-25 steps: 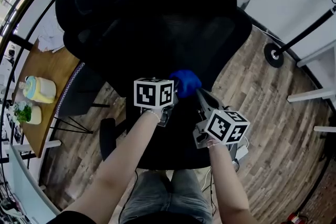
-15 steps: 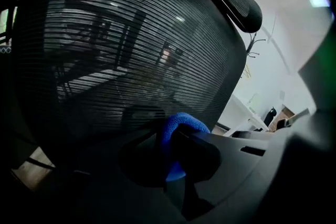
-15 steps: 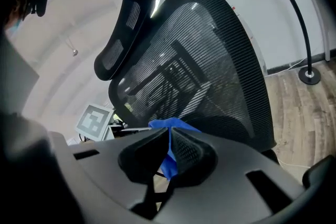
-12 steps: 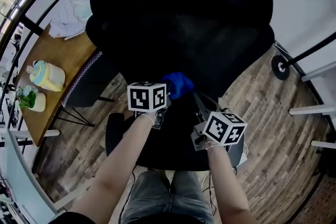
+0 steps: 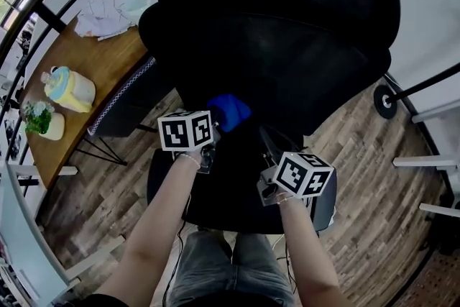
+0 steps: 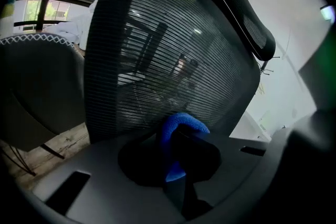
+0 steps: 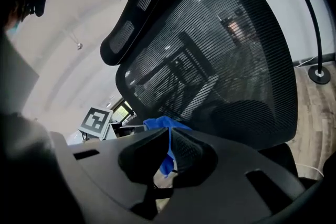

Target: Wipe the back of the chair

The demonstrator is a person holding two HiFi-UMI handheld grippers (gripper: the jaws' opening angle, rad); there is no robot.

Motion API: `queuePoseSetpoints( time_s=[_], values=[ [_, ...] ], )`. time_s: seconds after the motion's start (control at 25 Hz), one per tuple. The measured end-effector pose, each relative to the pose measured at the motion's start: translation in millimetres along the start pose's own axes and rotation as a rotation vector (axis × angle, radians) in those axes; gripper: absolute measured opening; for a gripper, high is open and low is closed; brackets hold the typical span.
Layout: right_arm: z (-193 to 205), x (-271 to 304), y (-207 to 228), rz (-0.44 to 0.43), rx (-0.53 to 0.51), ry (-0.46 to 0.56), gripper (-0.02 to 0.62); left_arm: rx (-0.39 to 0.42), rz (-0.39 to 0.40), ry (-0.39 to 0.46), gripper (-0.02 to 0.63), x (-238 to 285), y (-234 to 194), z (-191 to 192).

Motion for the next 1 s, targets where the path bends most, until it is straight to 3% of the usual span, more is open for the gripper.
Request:
queuePoseSetpoints(
  time_s=[0.52,1.0],
  values=[
    [16,42,-49,-0.094,-0.062,-0.061,0.034,-0.097,-0.078,0.053,0.044,-46,-57,7],
    [28,30,-75,-0.039,-0.069,-0.026,0.032,-0.073,-0.067,0.075,0.044,-83,-66,12]
  ],
)
Point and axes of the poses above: the fingertips, and each gripper's own axes: x forward along the fingers, y to its right, z out of its underside, the point moved 10 cm from there along -x, backward along the fingers, and after that the axes turned 4 degrees about -y, right-handed, at the moved point
